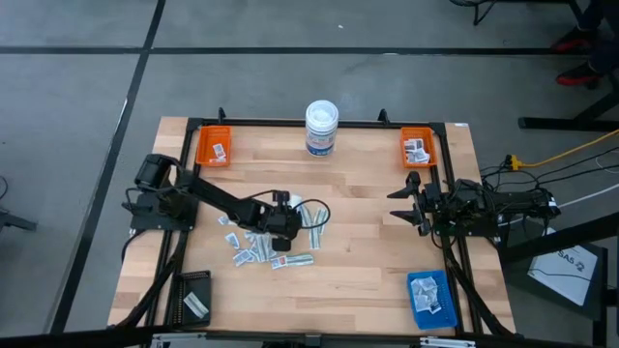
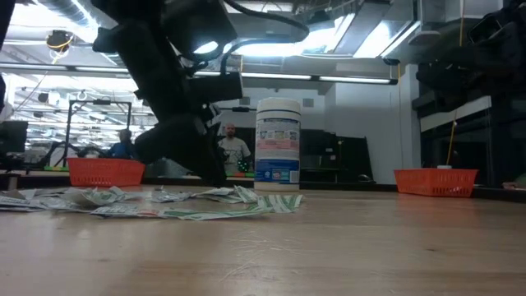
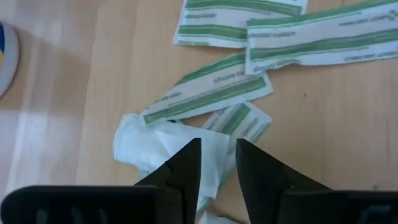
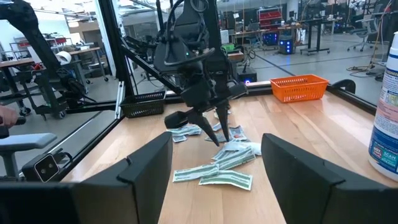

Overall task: Pick & Place First Aid Supplies
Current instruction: Put the green bandage pack into the black bin

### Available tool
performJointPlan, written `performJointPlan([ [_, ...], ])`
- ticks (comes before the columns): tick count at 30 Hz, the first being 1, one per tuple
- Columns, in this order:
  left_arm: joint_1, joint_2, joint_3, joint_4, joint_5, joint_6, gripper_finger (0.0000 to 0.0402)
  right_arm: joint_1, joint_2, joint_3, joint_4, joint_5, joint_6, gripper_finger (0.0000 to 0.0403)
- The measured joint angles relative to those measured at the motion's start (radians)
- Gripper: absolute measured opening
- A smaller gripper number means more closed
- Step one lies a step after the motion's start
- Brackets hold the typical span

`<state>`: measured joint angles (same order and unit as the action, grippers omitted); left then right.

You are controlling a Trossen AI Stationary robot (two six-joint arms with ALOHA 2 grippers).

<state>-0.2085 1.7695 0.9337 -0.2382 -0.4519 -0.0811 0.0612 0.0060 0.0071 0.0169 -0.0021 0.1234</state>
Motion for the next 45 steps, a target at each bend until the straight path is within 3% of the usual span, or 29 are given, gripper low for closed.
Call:
performJointPlan([
  [11,0.056,0.015,0.000,0.009,0.128,-0.001,0.0093,0.000,0.000,0.000,0.000,0.000,0.000,0.0245],
  [32,0.113,0.062,0.006,0.020,0.150,-0.002,0.0074,0.000,0.000,0.000,0.000,0.000,0.000,0.0245],
  [45,0.113,0.041,0.000,0.006,0.167,-0.010,0.0005,0.000,0.000,0.000,0.000,0.000,0.000,0.0245],
])
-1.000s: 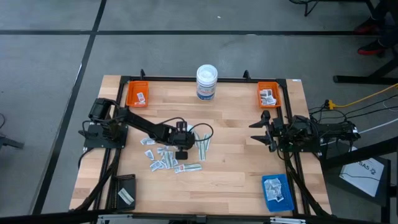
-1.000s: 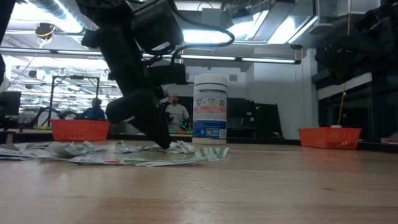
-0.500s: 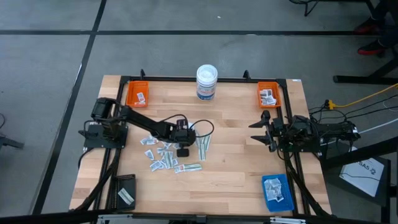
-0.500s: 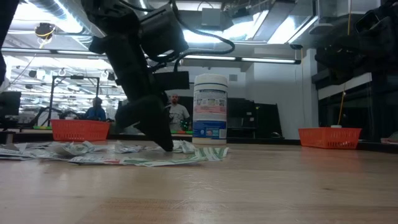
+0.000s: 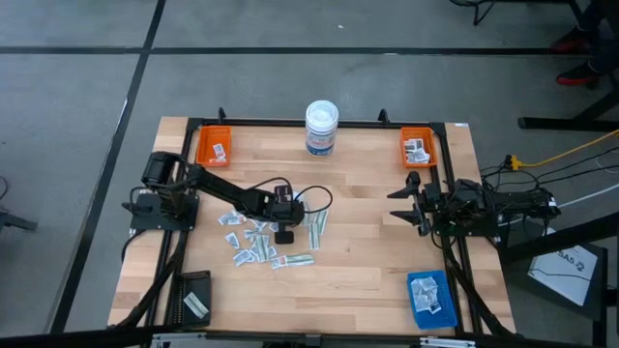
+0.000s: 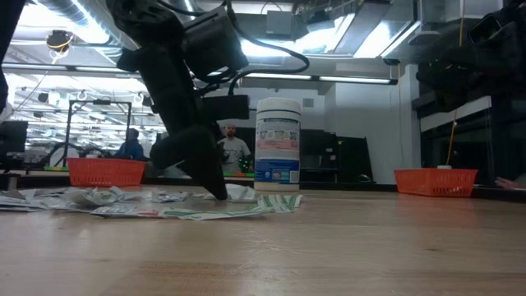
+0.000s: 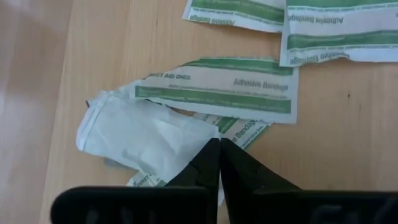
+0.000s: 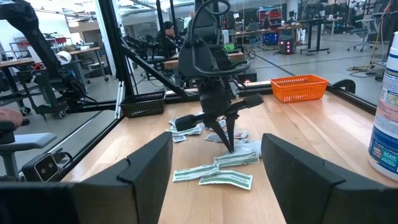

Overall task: Pick & Place First Aid Supplies
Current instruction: Put the green bandage pack into the black bin

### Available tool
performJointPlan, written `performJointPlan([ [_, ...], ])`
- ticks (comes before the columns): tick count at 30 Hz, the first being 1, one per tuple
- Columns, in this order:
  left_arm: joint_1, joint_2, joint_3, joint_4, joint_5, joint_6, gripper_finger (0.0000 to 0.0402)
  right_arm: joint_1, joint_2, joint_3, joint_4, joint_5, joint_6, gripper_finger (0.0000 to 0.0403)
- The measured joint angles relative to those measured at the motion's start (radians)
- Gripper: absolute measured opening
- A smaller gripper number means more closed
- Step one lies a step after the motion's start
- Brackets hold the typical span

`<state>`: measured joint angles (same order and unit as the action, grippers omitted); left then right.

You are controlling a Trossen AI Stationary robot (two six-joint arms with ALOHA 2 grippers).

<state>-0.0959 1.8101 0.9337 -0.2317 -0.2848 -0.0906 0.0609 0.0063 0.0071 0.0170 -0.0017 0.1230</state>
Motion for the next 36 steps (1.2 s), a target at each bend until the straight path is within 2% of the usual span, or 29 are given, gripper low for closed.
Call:
performJointPlan([
  [7,0.000,-0.021,-0.003,-0.010,-0.009,-0.005,0.0002,0.000,0.000,0.000,0.000,0.000,0.000,0.0245],
  [17,-0.025,-0.075,-0.002,-0.003,-0.155,-0.082,0.0002,0.000,0.000,0.000,0.000,0.000,0.000,0.0245],
  [30,-0.110,-0.273,-0.001,-0.122,-0.248,-0.143,0.0002,0.000,0.000,0.000,0.000,0.000,0.000,0.0245],
  [36,-0.141,-0.384,0.000,-0.187,-0.176,-0.142,0.0002,0.000,0.000,0.000,0.000,0.000,0.000,0.0245],
])
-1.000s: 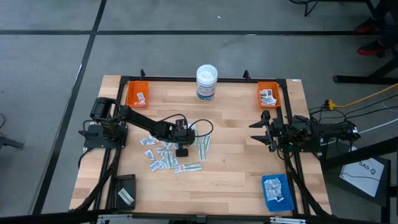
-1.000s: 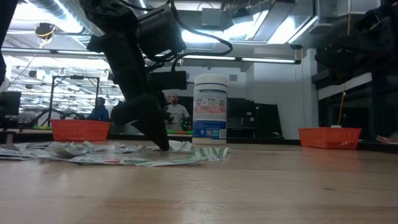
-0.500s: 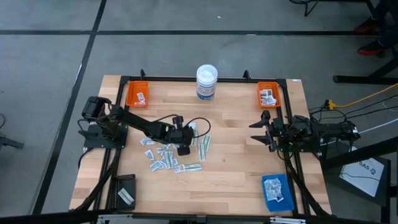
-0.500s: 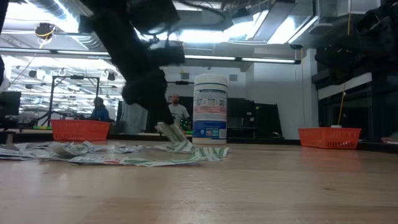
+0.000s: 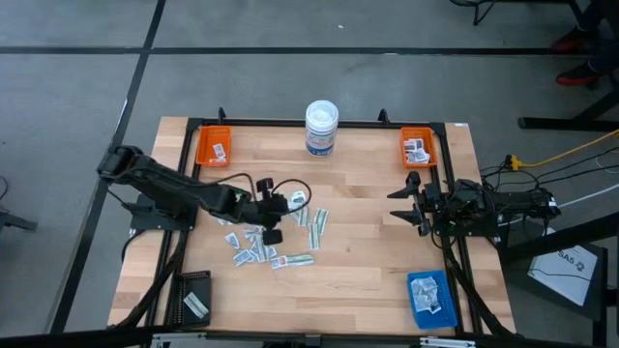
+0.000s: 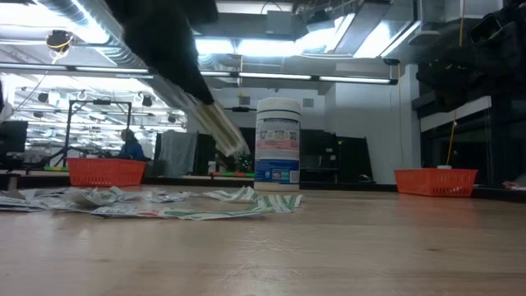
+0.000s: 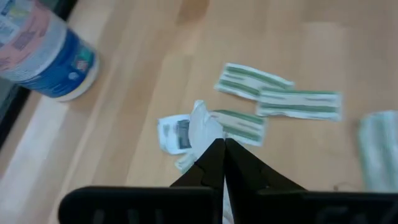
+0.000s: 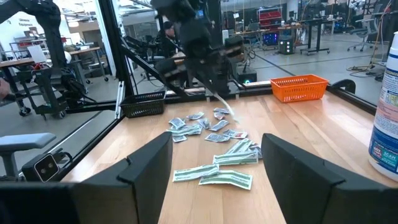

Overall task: Pick & Place First Aid Supplies
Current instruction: Put the green bandage pack into the black bin

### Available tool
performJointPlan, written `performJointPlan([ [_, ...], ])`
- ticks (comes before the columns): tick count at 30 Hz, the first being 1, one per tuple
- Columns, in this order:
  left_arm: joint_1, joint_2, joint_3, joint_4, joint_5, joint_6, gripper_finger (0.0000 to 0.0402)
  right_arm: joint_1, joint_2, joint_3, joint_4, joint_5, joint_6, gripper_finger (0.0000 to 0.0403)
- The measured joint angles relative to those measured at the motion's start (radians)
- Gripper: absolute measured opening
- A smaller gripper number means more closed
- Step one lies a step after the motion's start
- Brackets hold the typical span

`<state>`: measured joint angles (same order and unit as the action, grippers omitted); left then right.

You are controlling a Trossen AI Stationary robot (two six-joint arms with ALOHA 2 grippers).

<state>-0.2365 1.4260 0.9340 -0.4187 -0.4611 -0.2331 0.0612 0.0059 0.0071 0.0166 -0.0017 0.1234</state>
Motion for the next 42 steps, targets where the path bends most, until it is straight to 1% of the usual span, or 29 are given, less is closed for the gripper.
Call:
performJointPlan([
  [4,-0.020,-0.068,0.000,-0.043,0.084,-0.007,0.0002,0.000,0.000,0.000,0.000,0.000,0.000,0.0245],
  [7,-0.034,-0.117,0.000,-0.069,0.168,-0.030,0.0002,0.000,0.000,0.000,0.000,0.000,0.000,0.0245],
  [11,-0.061,-0.171,0.000,-0.121,0.276,-0.123,0.0002,0.000,0.000,0.000,0.000,0.000,0.000,0.0245],
  [14,-0.098,-0.202,0.000,-0.178,0.324,-0.209,0.0002,0.000,0.000,0.000,0.000,0.000,0.000,0.0245],
  [21,-0.222,-0.244,0.000,-0.265,0.431,-0.448,0.0002,0.000,0.000,0.000,0.000,0.000,0.000,0.0245],
  [26,-0.329,-0.257,0.000,-0.312,0.435,-0.598,0.0002,0.000,0.000,0.000,0.000,0.000,0.000,0.0245],
  [29,-0.391,-0.257,0.000,-0.331,0.439,-0.713,0.0001,0.000,0.000,0.000,0.000,0.000,0.000,0.0245],
  [39,-0.567,-0.257,0.000,-0.333,0.619,-1.153,0.0002,0.000,0.000,0.000,0.000,0.000,0.000,0.0245],
  [42,-0.609,-0.258,0.000,-0.300,0.653,-1.253,0.0002,0.000,0.000,0.000,0.000,0.000,0.000,0.0245],
])
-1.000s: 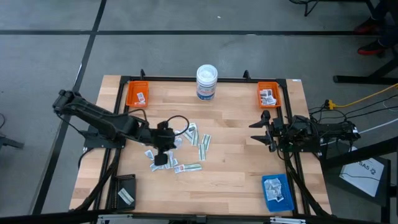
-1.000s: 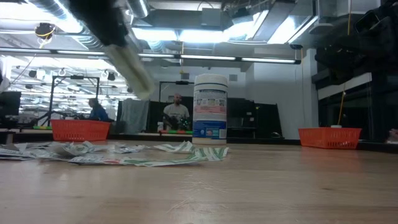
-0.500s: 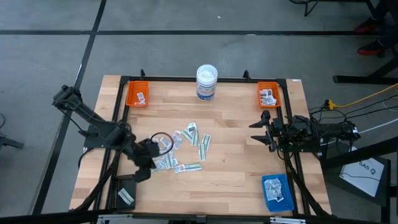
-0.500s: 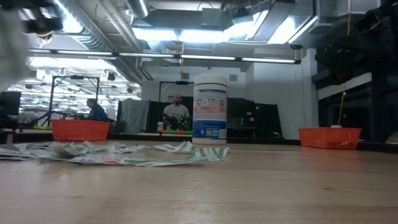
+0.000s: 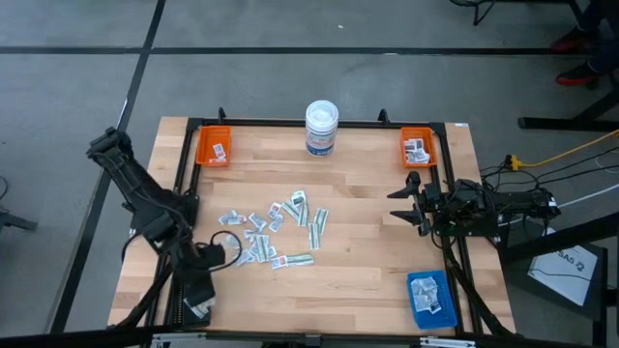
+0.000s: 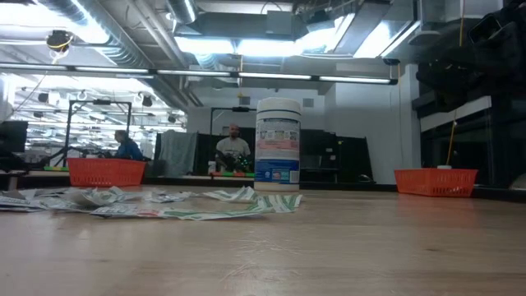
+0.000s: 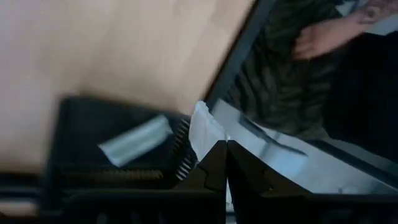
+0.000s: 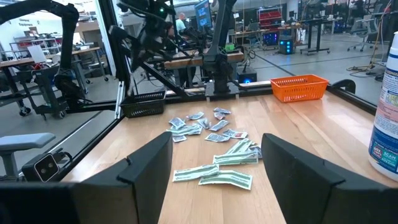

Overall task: Pick & Place First Aid Supplies
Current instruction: Put the green bandage pack into the black bin

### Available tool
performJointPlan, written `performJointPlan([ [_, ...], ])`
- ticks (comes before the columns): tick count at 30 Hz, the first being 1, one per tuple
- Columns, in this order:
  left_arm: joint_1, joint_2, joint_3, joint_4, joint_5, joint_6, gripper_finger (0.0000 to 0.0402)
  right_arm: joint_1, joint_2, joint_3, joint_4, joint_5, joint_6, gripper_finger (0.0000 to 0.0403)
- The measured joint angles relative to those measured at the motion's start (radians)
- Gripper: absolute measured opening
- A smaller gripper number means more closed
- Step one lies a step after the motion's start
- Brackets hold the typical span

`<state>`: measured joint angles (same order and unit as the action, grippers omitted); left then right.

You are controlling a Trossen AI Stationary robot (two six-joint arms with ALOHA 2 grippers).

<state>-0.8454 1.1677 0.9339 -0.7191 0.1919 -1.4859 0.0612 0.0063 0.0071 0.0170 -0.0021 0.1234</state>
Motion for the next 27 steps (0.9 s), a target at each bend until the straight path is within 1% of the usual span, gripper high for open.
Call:
performJointPlan([
  [4,-0.044,-0.006,0.000,0.050,0.009,-0.112,0.0002,0.000,0.000,0.000,0.000,0.000,0.000,0.0245],
  [7,-0.068,-0.006,0.001,0.044,0.009,-0.190,0.0002,0.000,0.000,0.000,0.000,0.000,0.000,0.0245],
  [9,-0.082,-0.003,0.000,0.026,0.007,-0.216,0.0001,0.000,0.000,0.000,0.000,0.000,0.000,0.0245],
  [12,-0.104,0.009,0.000,-0.008,-0.014,-0.222,0.0002,0.000,0.000,0.000,0.000,0.000,0.000,0.0245],
  [20,-0.140,0.050,0.000,-0.102,-0.017,-0.258,0.0002,0.000,0.000,0.000,0.000,0.000,0.000,0.0245],
  [24,-0.155,0.075,0.000,-0.108,-0.031,-0.255,0.0002,0.000,0.000,0.000,0.000,0.000,0.000,0.0245],
  [27,-0.158,0.094,0.000,-0.112,-0.047,-0.214,0.0003,0.000,0.000,0.000,0.000,0.000,0.000,0.0245],
])
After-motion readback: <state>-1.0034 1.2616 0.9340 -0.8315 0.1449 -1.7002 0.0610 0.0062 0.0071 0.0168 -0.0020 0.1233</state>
